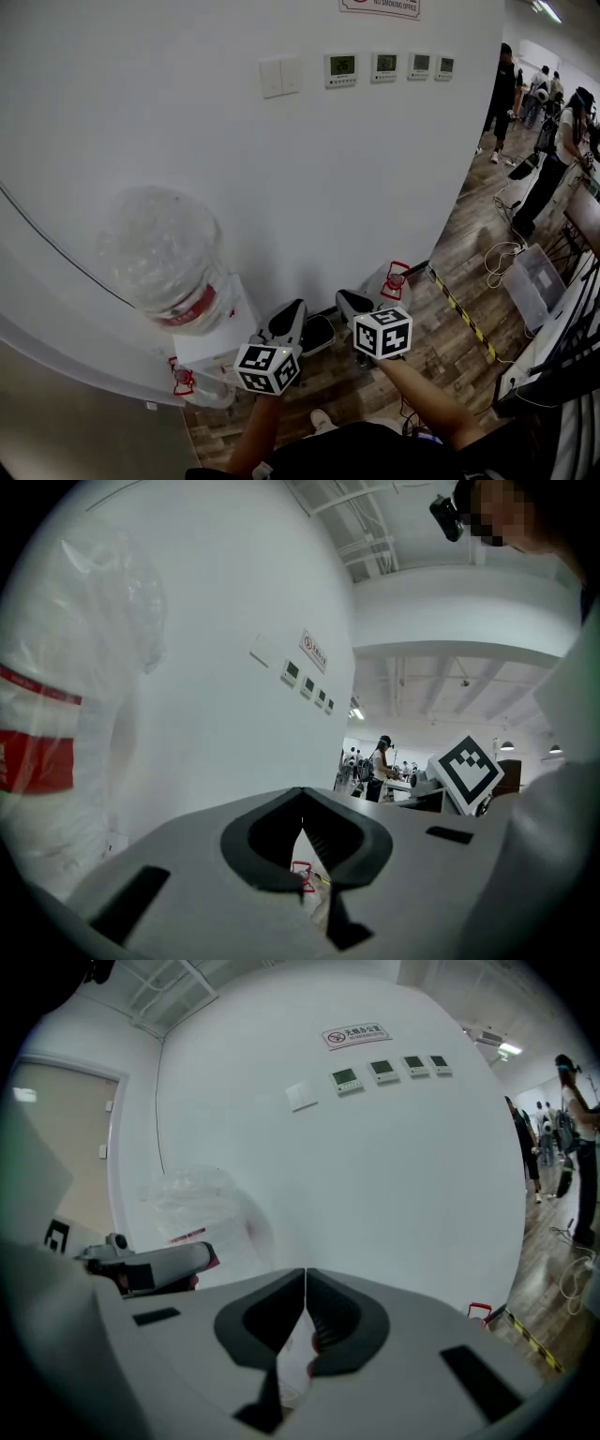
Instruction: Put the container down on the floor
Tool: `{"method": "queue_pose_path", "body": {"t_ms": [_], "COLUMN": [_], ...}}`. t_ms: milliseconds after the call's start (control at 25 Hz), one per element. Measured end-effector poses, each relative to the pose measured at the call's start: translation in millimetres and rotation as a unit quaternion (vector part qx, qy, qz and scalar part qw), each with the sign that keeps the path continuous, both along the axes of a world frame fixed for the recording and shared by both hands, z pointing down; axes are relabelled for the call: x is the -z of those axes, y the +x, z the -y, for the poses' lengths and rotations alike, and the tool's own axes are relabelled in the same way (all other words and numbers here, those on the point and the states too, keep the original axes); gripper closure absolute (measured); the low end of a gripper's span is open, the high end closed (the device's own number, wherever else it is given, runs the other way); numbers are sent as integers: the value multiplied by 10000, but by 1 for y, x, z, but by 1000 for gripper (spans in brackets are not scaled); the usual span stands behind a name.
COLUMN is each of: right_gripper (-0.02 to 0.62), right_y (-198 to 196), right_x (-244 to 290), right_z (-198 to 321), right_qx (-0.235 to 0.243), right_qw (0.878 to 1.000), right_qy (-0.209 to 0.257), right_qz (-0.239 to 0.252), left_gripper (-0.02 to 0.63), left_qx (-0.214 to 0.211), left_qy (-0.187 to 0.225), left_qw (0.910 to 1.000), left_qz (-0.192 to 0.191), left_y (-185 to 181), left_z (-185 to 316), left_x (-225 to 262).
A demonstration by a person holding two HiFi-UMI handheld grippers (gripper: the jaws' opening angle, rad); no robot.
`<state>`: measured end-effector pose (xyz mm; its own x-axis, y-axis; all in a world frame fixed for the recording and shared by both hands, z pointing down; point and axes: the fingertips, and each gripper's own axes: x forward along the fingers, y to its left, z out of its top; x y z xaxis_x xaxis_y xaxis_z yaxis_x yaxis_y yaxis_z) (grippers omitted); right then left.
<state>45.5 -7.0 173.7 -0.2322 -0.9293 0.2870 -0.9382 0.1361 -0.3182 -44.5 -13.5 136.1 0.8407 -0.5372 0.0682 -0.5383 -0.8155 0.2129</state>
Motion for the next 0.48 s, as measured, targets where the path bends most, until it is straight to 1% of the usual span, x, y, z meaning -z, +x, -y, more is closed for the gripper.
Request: {"method": "queue_pose_path", "body": {"t_ms": [160, 320, 480], "right_gripper": [565, 565, 565], "right_y": [6, 12, 23], "right_x": [12, 24, 31], "right_z": [-10, -21, -33], "right_qx": [60, 177, 197], "right_qw": [10000, 9997, 9995], "right_qy": [66, 148, 205], "right_qz": [40, -2, -115], "left_gripper": [589, 589, 589], "left_qx": [143, 275, 366], "left_qy": [-76, -51, 6], "left_qw": [9999, 9996, 9993], "left_qz": [-36, -25, 94], "left_y": [3, 7, 12], "left_z": [-11, -22, -38], "left_x": [7, 14, 16]}}
